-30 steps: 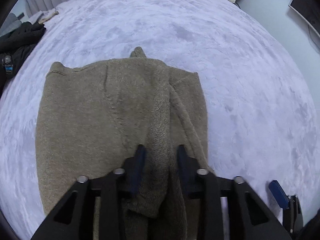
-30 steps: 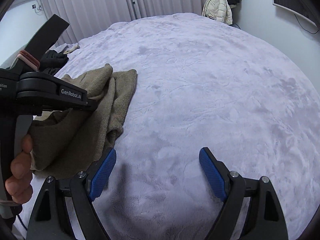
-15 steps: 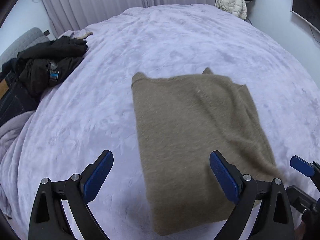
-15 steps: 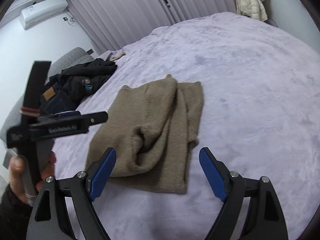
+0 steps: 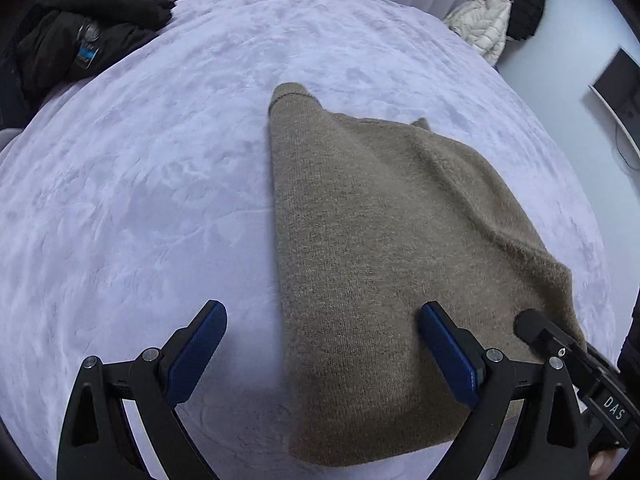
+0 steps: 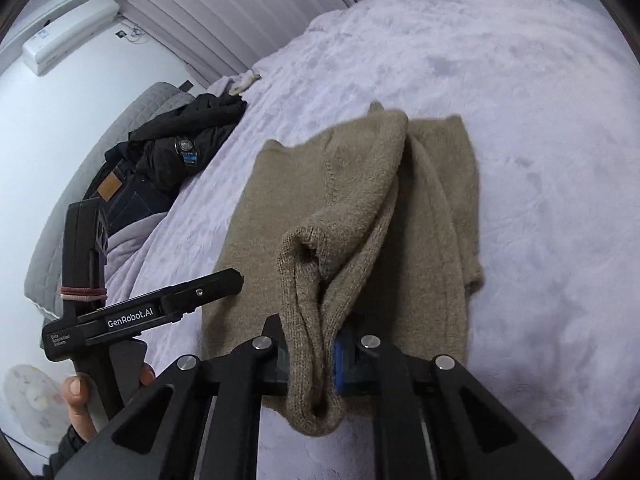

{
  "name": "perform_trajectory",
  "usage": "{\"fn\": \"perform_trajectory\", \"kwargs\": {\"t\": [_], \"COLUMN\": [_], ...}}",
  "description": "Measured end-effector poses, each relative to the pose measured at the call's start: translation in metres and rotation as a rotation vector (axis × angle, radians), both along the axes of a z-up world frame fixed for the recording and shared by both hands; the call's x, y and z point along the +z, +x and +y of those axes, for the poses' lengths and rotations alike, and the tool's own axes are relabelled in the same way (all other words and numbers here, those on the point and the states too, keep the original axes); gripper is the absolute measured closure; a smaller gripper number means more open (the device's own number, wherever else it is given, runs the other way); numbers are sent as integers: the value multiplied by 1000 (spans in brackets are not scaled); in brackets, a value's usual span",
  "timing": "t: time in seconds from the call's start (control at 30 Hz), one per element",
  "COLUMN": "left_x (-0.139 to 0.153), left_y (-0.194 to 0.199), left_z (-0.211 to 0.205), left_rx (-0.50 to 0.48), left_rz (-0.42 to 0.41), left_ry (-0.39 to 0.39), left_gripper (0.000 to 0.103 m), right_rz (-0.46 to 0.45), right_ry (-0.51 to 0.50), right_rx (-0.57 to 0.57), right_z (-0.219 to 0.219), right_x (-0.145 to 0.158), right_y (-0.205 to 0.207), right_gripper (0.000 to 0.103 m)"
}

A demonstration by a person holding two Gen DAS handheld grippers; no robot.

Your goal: Fold small clothes

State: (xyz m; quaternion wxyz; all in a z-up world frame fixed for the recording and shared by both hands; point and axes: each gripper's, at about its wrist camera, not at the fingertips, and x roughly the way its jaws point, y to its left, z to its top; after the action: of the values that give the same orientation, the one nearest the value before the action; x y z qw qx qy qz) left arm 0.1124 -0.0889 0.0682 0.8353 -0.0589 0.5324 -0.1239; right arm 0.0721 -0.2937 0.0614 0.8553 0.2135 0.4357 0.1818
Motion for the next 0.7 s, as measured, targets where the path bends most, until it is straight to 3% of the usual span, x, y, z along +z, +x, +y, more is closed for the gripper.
{"fn": "perform_trajectory", "kwargs": {"t": [0.07, 0.13, 0.23, 0.33, 0.4, 0.47, 0.5, 0.53, 0.57, 0.6, 0.63, 0.67, 0.7], "left_x": [0, -15, -39, -34, -26, -19, -19, -20, -25, -30, -37, -40, -40], "left_y": [-2, 2, 8, 6, 4, 7, 10, 11, 12, 12, 12, 12, 15], "left_z": [-18, -34, -34, -23, -18, -14, -13, -14, -17, -20, -21, -15, -14], "left_rx": [-59, -75, -74, -48, -28, -5, -5, -10, -20, -30, -41, -42, -34], "left_rz": [-26, -13, 83, 81, 48, 21, 18, 19, 23, 26, 33, 45, 57], "left_ry": [39, 101, 42, -10, 1, 26, 28, 34, 56, 74, 76, 46, 20], "left_gripper": [5, 5, 0, 0, 0, 0, 0, 0, 0, 0, 0, 0, 0], "right_rz": [-40, -15, 108, 119, 72, 23, 8, 0, -4, 1, 27, 59, 68], "right_ry": [-5, -6, -53, 9, 8, -8, -7, -6, -13, -44, -120, -226, -294], "right_rx": [-30, -45, -17, -26, -29, -42, -51, -59, -63, -54, -35, -35, -48], "right_z": [-10, -19, -20, -30, -32, -34, -35, -36, -37, -35, -31, -26, -25], "right_x": [12, 5, -27, -29, -17, -5, -1, 1, 1, -1, -6, -13, -17], "right_y": [-13, -13, 0, 6, 9, 14, 19, 23, 29, 34, 40, 46, 49], "right_gripper": [90, 90, 87, 78, 51, 31, 30, 30, 37, 65, 79, 85, 85]}}
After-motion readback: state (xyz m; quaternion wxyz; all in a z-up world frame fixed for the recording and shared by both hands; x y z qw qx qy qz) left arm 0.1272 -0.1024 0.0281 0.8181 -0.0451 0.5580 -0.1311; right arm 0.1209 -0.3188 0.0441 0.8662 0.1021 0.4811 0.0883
